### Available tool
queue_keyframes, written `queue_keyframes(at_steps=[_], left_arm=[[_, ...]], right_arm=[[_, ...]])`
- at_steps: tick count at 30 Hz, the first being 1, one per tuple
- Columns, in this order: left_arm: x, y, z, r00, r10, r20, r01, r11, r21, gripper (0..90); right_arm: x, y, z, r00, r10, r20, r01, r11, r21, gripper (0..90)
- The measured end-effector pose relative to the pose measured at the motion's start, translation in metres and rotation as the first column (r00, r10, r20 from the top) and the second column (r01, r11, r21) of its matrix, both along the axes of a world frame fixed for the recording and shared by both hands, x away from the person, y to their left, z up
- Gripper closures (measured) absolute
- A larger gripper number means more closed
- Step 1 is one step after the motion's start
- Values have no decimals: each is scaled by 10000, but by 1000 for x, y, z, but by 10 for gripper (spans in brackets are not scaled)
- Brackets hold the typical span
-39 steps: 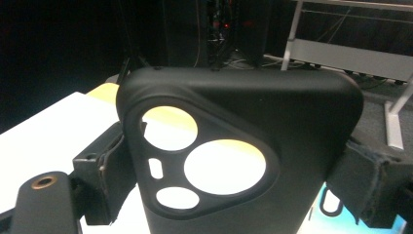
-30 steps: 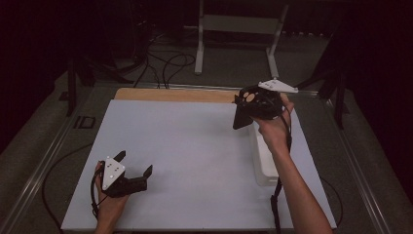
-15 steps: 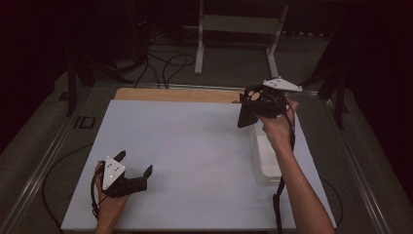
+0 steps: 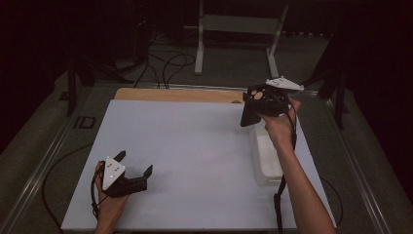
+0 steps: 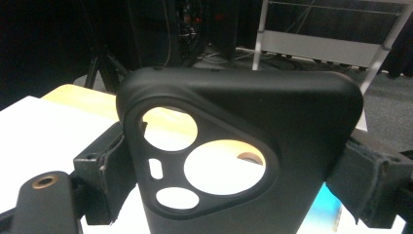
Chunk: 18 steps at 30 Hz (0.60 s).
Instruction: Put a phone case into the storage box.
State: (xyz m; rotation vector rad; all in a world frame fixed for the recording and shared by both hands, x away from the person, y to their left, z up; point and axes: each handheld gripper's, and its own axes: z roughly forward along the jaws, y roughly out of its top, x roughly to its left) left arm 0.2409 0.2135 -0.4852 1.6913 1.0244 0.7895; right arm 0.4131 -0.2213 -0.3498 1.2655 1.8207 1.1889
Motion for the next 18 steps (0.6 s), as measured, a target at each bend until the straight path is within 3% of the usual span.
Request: queue_keyframes(at_steps=[18], left_arm=[[0, -1, 0, 10000, 22, 20, -22, 10000, -19, 2]], right_arm=[[5, -12, -2, 9990, -432, -116, 432, 9991, 35, 136]])
